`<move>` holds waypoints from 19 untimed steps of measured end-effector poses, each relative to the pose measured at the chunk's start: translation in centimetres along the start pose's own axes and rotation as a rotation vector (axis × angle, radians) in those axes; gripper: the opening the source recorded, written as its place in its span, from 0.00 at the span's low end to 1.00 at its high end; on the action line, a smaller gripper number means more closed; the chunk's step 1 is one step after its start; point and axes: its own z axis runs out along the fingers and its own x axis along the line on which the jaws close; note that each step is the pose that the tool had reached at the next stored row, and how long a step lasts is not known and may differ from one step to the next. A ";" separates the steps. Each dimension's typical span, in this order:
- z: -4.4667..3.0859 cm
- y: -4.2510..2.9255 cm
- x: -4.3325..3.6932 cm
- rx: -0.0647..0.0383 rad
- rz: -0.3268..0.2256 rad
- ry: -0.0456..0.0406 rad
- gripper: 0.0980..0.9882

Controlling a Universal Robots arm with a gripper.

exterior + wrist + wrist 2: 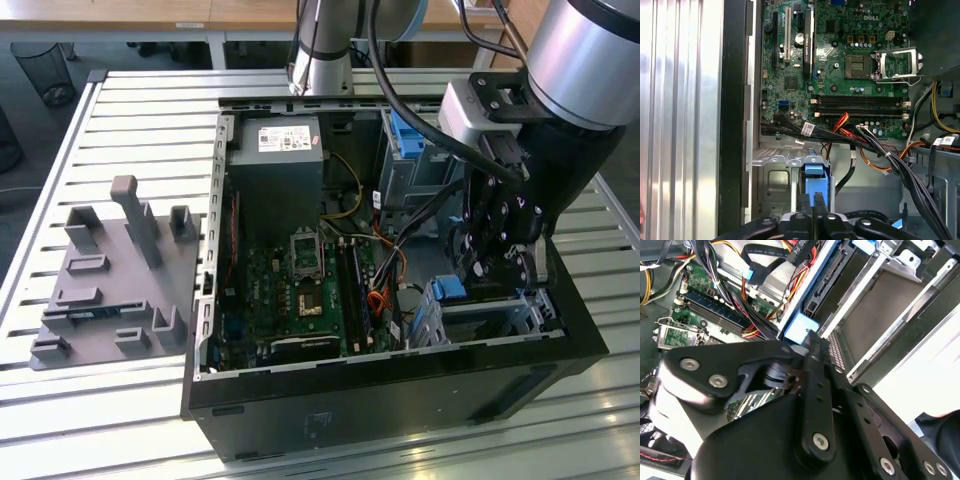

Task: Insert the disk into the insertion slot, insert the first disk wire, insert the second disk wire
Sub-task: 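Insert the disk into the insertion slot, then insert the first disk wire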

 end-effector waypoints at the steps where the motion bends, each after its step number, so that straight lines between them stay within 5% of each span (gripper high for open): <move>1: 0.00 0.00 0.00 0.000 0.000 -0.0001 0.03; 19: -0.16 -0.11 -0.01 0.000 0.000 0.0002 0.01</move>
